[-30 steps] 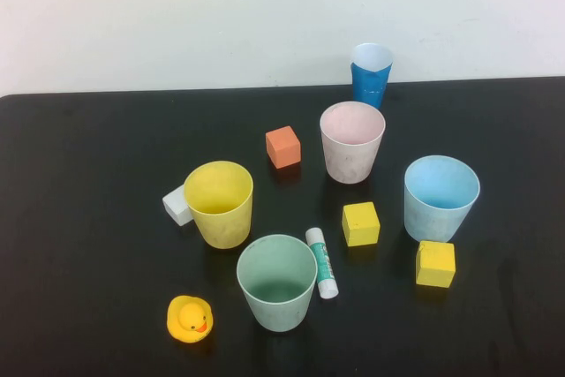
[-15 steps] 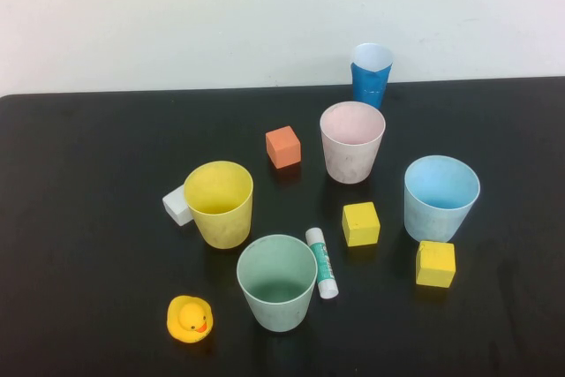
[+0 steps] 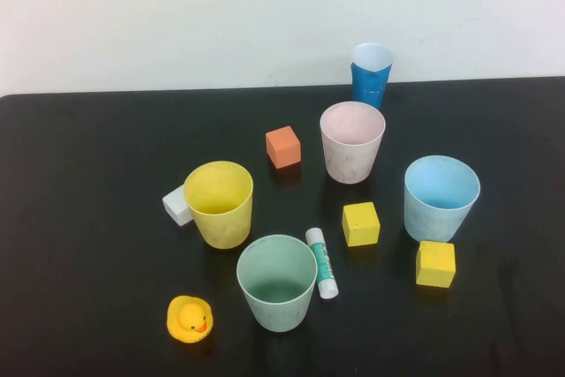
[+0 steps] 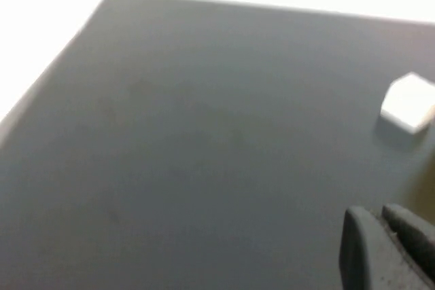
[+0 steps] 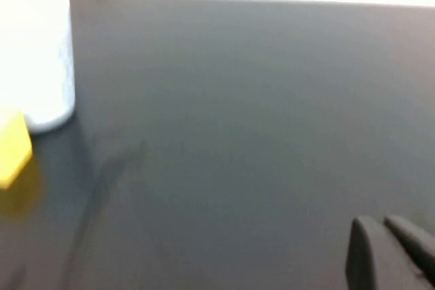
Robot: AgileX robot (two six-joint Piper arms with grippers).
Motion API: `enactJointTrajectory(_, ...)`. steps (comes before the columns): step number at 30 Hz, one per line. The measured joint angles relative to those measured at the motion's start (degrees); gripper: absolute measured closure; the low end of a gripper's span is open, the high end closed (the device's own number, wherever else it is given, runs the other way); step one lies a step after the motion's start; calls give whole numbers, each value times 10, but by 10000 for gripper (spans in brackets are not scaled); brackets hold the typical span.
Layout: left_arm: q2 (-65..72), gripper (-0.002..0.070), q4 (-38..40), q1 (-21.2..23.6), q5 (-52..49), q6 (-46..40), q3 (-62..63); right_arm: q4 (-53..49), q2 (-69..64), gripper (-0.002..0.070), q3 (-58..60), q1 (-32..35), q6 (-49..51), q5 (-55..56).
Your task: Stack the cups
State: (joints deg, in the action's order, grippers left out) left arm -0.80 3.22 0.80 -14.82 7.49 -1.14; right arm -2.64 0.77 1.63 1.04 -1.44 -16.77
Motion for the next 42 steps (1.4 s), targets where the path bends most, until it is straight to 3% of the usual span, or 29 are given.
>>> enactJointTrajectory(6, 0, 677, 0, 0, 100, 1, 0, 0, 0, 678, 0, 0, 0, 148)
enactJointTrajectory(15, 0, 677, -4, 0, 375, 2, 0, -3, 0, 679, 0, 0, 19, 426)
enactJointTrajectory(23, 0, 677, -4, 0, 516, 13, 0, 1, 0, 679, 0, 0, 11, 477)
enactJointTrajectory(25, 0, 676, -4, 0, 489, 18, 4, 1, 0, 678, -14, 0, 11, 422)
enactJointTrajectory(30, 2, 677, -7, 0, 256, 36, 104, -5, 0, 678, -123, 0, -3, 168)
enactJointTrajectory(34, 50, 677, -8, 0, 98, 37, 197, -9, -21, 679, -207, 0, -53, 30)
enactJointTrajectory(42, 245, 676, 4, 0, -73, -7, 328, 111, -160, 679, -296, 3, -309, -157)
